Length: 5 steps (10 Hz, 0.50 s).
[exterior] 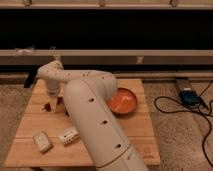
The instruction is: Place the pepper in the ceramic bowl
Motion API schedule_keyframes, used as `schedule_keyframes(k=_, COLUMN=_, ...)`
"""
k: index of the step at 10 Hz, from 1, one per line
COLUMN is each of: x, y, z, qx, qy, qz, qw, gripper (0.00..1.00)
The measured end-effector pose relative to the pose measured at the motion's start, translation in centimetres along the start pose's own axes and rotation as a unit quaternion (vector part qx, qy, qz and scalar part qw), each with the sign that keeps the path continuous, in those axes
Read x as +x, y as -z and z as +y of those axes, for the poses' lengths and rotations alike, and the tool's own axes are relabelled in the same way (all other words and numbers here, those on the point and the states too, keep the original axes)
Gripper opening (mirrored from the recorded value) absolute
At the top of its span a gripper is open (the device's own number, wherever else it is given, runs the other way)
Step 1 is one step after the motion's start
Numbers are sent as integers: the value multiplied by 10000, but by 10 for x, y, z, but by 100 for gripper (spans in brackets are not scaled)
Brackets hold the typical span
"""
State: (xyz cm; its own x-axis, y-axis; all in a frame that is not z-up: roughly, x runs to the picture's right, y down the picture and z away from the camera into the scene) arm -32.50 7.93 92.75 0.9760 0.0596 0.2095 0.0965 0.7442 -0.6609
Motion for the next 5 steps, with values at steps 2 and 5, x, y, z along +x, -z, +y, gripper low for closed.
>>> schedule_keyframes(k=2, x=6, y=0, z=3, qx=-28, qy=-45, qz=121, qw=9999, gripper=33)
schedule_keyframes(k=5, x=10, y=12, z=4, qx=61, qy=-99, qz=155, qw=9998, gripper=5)
